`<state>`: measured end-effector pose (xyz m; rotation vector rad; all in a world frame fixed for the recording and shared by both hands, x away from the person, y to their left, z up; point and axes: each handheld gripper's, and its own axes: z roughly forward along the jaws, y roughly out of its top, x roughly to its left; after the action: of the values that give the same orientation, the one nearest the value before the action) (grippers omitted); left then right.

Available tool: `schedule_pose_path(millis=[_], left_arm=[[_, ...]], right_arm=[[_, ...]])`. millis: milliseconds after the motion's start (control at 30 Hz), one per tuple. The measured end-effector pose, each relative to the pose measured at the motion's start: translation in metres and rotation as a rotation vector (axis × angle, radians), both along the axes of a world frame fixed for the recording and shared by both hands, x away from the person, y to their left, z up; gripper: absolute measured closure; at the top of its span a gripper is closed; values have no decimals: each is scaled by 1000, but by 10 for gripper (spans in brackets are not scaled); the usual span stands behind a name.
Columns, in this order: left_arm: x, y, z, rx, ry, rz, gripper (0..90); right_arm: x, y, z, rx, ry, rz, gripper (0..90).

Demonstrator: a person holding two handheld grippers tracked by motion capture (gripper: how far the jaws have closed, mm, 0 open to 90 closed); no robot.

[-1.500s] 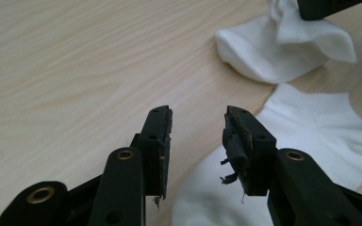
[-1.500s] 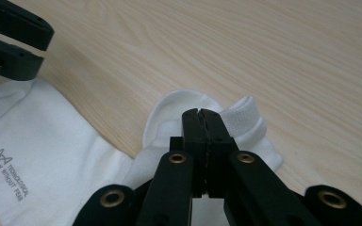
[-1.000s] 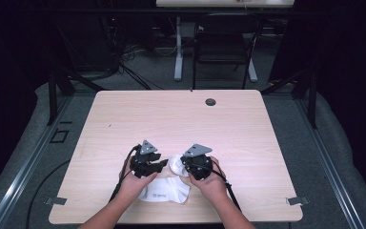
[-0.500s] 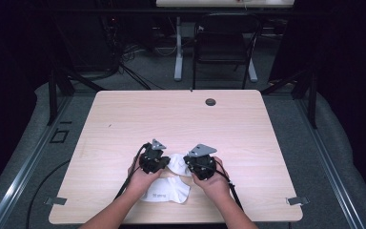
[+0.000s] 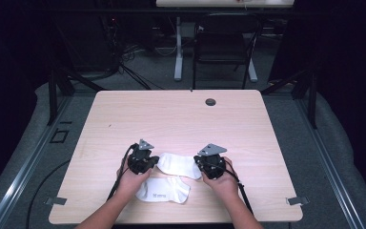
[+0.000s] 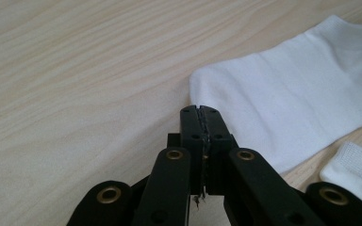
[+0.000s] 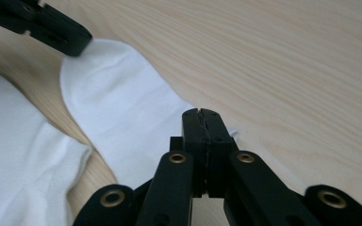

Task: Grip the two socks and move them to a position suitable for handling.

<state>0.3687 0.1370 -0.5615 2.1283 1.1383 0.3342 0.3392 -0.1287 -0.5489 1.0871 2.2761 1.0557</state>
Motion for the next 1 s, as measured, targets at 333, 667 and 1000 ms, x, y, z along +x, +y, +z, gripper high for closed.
schedule_pose_path(millis=[333,667,1000], left_arm=[[-3,3,-1,1,1,-2,895],[-3,4,-2,2,1,-2,892],[-5,14,-5,7,14,1,893]], right_arm=[[0,-22,-2,94,23,-81,866],[-7,-5,-8,60,34,-12,834],[5,-1,-30,7,111,-48,849]])
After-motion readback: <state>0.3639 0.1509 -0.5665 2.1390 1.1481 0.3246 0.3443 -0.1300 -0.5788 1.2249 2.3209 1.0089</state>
